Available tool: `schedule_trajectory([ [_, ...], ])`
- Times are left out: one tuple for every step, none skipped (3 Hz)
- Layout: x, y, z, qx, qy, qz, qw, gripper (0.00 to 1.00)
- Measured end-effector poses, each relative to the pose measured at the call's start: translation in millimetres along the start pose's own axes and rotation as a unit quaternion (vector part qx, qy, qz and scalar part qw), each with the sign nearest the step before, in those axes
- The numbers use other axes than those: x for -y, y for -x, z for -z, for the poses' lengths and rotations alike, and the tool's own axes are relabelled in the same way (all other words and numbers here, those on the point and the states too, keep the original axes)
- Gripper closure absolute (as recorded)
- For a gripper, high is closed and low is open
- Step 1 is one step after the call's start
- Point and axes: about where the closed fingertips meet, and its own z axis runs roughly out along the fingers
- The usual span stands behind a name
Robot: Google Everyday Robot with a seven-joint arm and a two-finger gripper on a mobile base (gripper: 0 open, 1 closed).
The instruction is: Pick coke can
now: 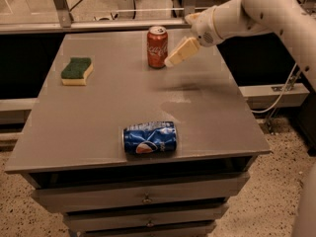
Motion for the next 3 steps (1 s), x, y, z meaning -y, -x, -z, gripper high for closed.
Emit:
schedule_trajectory([
  [13.8,0.0,-34.9,0.022,0.002,-0.039,0.9990,0.02],
  [13.0,-6.0,-55.4,0.025,0.016,-0.067,0.9973,0.24],
  [4.4,-9.7,-65.7,0.034,0.043,-0.089,0.9945,0.47],
])
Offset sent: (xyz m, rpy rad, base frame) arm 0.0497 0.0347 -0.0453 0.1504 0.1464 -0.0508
